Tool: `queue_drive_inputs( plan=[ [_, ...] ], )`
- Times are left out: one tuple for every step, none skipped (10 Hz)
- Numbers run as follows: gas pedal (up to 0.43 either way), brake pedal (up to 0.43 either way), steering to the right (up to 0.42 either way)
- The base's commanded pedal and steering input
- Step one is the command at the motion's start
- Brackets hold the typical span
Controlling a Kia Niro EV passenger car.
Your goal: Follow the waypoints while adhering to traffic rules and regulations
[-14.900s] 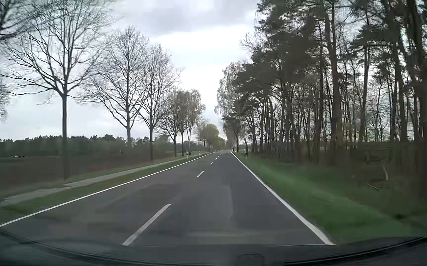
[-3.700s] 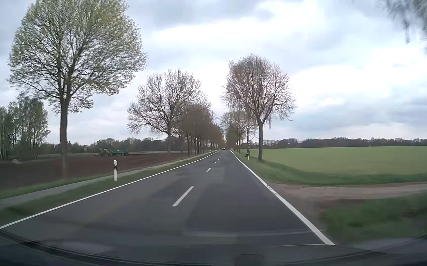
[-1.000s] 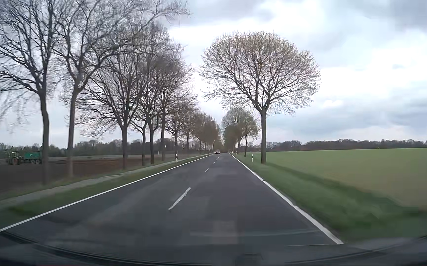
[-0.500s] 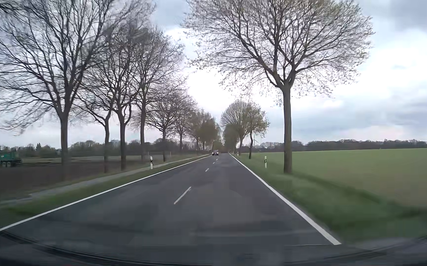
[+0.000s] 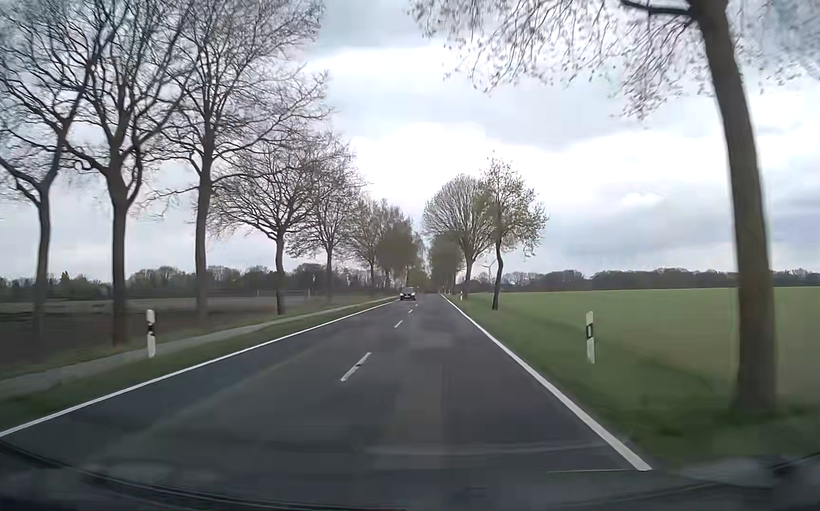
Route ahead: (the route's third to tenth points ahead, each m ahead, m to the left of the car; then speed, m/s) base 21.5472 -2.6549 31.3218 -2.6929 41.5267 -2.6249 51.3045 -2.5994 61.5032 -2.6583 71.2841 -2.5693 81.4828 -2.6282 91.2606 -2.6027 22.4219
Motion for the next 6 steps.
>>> queue_drive_inputs(
  plan=[
    [0.028,0.000,-0.001],
    [0.039,0.000,-0.001],
    [0.039,0.006,-0.001],
    [0.039,0.000,-0.001],
    [0.039,0.000,-0.001],
    [0.039,0.000,-0.002]
  ],
)
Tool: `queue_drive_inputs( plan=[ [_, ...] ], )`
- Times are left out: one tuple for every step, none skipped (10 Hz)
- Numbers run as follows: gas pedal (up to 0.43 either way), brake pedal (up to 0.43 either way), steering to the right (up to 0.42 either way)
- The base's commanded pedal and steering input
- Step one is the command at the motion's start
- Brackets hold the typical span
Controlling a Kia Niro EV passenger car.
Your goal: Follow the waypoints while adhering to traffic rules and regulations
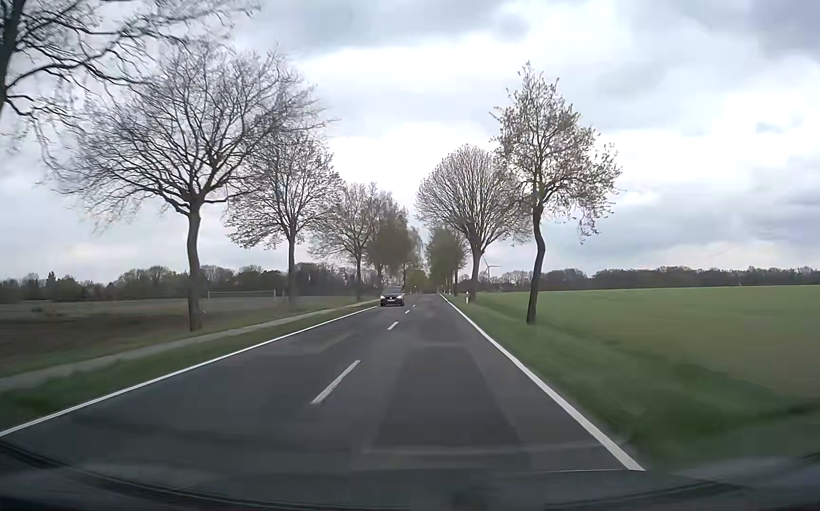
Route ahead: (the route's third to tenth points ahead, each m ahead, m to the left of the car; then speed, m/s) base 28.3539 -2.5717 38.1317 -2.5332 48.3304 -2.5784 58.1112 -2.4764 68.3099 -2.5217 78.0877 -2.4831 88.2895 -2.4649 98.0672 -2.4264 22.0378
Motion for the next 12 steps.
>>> queue_drive_inputs(
  plan=[
    [0.039,0.000,-0.003],
    [0.039,0.000,-0.005],
    [0.039,0.000,-0.005],
    [0.039,0.006,-0.005],
    [0.039,0.006,-0.005],
    [0.039,0.000,-0.005],
    [0.039,0.000,-0.005],
    [0.039,0.000,-0.005],
    [0.047,0.000,-0.005],
    [0.047,0.000,-0.005],
    [0.047,0.000,-0.003],
    [0.047,0.000,-0.003]
  ],
)
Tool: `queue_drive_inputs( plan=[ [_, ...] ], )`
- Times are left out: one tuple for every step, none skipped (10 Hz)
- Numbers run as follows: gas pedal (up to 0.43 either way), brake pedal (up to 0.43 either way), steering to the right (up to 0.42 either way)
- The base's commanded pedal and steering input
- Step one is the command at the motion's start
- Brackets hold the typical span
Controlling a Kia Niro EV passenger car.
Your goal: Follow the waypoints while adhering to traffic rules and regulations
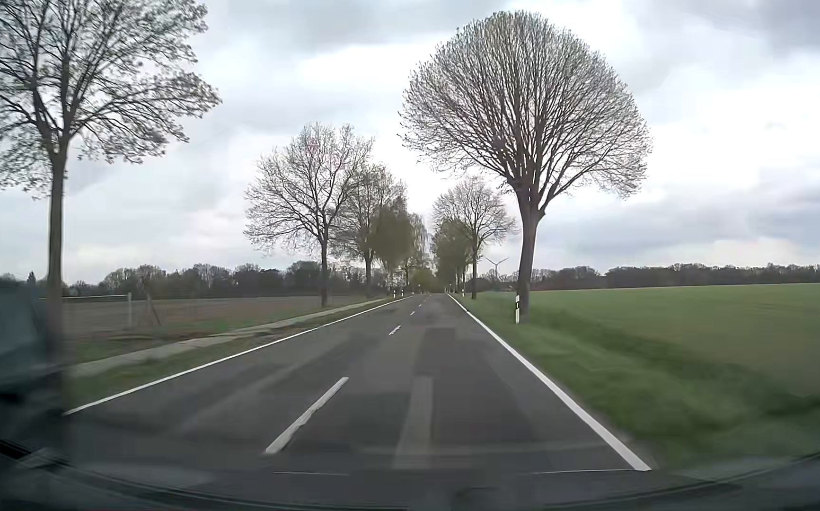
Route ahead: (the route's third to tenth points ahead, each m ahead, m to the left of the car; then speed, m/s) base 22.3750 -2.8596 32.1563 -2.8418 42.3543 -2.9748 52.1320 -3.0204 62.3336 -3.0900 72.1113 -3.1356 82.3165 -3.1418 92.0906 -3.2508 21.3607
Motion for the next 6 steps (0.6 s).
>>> queue_drive_inputs(
  plan=[
    [0.047,0.000,-0.003],
    [0.047,0.000,-0.002],
    [0.047,0.000,-0.003],
    [0.059,0.000,-0.003],
    [0.059,0.000,-0.003],
    [0.067,0.000,-0.004]
  ],
)
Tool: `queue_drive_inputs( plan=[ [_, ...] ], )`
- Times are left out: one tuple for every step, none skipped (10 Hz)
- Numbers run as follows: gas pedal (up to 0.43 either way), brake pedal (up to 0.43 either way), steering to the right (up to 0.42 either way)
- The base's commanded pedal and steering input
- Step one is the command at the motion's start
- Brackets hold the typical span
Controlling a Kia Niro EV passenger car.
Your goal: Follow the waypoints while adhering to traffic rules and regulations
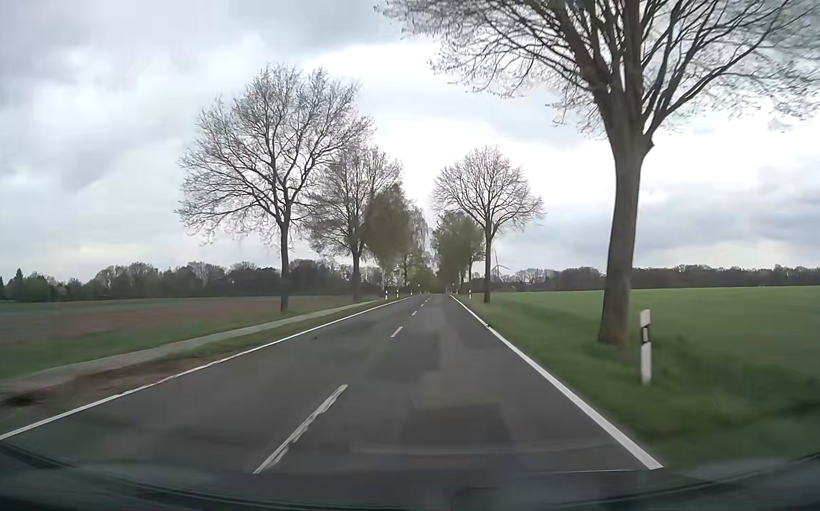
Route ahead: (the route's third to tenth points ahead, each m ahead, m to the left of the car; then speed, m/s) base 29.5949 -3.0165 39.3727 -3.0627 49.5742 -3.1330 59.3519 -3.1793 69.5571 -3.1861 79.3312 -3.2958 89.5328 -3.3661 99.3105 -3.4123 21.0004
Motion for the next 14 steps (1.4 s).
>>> queue_drive_inputs(
  plan=[
    [0.079,0.000,-0.003],
    [0.087,0.000,-0.003],
    [0.098,0.006,-0.001],
    [0.110,0.000,0.003],
    [0.110,0.000,0.003],
    [0.118,0.000,0.003],
    [0.118,0.000,0.003],
    [0.118,0.000,0.003],
    [0.118,0.000,0.002],
    [0.118,0.000,0.002],
    [0.110,0.000,0.002],
    [0.110,0.000,0.002],
    [0.110,0.000,0.002],
    [0.110,0.000,0.001]
  ],
)
